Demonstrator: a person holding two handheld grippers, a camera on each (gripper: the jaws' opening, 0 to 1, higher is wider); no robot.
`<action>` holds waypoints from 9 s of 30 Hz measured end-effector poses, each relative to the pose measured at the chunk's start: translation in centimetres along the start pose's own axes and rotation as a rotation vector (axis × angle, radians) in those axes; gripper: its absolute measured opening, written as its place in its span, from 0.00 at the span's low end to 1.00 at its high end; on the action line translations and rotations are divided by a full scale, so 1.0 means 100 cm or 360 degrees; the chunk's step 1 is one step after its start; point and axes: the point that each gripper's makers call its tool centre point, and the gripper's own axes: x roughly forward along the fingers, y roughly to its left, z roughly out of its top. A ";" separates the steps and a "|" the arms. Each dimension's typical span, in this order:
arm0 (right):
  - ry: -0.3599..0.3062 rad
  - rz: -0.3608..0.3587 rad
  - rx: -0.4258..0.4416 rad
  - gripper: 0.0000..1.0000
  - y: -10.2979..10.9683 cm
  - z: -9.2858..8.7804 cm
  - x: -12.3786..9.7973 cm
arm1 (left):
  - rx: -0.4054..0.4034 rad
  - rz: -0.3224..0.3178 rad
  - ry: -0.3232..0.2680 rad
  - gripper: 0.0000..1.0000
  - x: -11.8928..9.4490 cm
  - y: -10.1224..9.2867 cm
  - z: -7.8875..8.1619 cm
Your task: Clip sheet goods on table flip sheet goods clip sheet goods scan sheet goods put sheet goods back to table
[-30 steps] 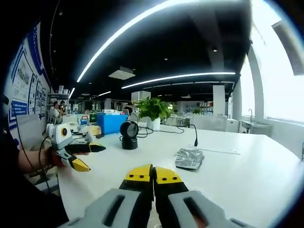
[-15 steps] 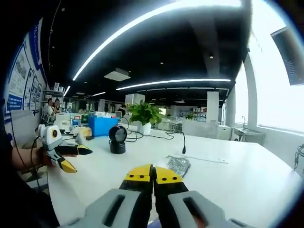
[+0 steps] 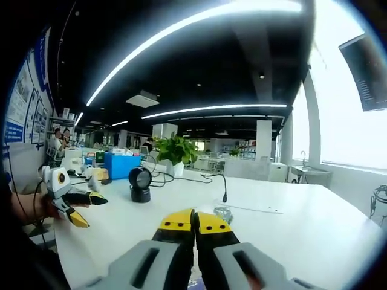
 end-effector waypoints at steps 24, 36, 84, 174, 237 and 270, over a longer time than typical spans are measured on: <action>-0.0149 -0.0289 0.0135 0.00 -0.066 0.023 -0.014 | 0.0018 0.0017 0.0004 0.55 -0.001 0.001 0.000; -0.0239 -0.0471 0.0346 0.00 -0.091 0.016 -0.029 | 0.0030 0.0019 0.0010 0.55 -0.001 0.001 0.000; -0.0571 -0.0978 0.1392 0.00 -0.147 -0.050 -0.099 | 0.0062 0.0023 0.0017 0.55 -0.001 0.000 -0.001; 0.0288 -0.0553 0.0276 0.70 -0.118 -0.100 -0.045 | 0.0081 0.0039 0.0027 0.55 -0.001 0.002 -0.002; 0.0614 -0.0532 0.0292 0.62 -0.117 -0.160 -0.051 | 0.0096 0.0040 0.0036 0.55 -0.001 0.001 -0.003; 0.0524 -0.0460 0.0183 0.56 -0.142 -0.138 -0.053 | 0.0088 0.0068 0.0050 0.55 0.000 0.005 -0.005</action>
